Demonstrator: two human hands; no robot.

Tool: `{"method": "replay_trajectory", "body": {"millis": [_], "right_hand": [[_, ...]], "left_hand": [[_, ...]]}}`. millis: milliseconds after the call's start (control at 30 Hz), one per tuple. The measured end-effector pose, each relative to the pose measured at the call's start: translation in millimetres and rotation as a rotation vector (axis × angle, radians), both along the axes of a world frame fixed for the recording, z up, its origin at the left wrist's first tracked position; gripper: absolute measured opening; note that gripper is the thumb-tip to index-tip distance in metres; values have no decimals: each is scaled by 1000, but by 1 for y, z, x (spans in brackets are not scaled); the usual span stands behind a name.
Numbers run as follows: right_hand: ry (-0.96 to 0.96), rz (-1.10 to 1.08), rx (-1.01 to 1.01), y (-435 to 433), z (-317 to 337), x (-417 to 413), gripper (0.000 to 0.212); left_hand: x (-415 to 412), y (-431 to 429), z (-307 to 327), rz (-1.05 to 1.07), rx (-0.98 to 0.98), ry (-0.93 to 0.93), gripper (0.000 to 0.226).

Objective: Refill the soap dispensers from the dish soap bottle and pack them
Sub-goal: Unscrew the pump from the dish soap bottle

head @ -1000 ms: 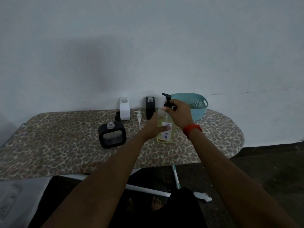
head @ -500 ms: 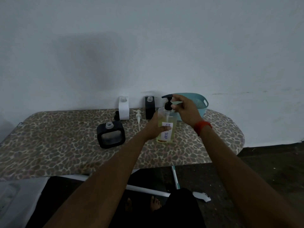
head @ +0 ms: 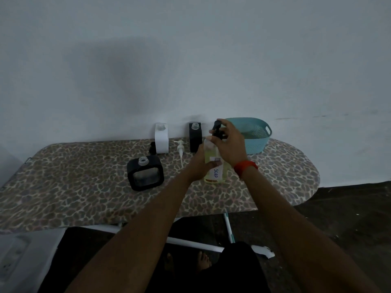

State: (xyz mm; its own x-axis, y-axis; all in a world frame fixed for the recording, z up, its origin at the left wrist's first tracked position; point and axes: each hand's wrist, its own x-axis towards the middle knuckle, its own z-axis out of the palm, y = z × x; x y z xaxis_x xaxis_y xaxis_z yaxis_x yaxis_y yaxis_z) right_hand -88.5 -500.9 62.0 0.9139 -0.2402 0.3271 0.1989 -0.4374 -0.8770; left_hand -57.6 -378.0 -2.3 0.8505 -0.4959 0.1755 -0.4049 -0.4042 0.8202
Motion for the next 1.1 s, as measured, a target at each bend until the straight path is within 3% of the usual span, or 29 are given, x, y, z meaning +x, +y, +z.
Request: {"method": "replay_trajectory", "body": {"millis": [133, 200, 300, 400, 633, 833, 900, 1100], "right_hand": [[186, 412, 36, -35, 20, 13, 64], [215, 495, -33, -47, 30, 15, 67], [164, 329, -81, -47, 24, 11, 63], [32, 54, -108, -31, 5, -5, 45], [-80, -240, -55, 10, -7, -12, 45], [-25, -85, 11, 7, -5, -3, 53], [-51, -21, 67, 5, 2, -4, 45], [-133, 192, 291, 12, 52, -24, 24]], "left_hand": [[2, 3, 0, -17, 54, 17, 72], [3, 1, 1, -12, 21, 36, 77], [2, -1, 2, -20, -9, 55, 78], [4, 3, -2, -50, -19, 69, 79], [5, 9, -7, -113, -92, 96, 68], [4, 16, -2, -28, -168, 181, 52], [-1, 23, 7, -7, -186, 176, 58], [-34, 46, 49, 52, -371, 112, 39]]}}
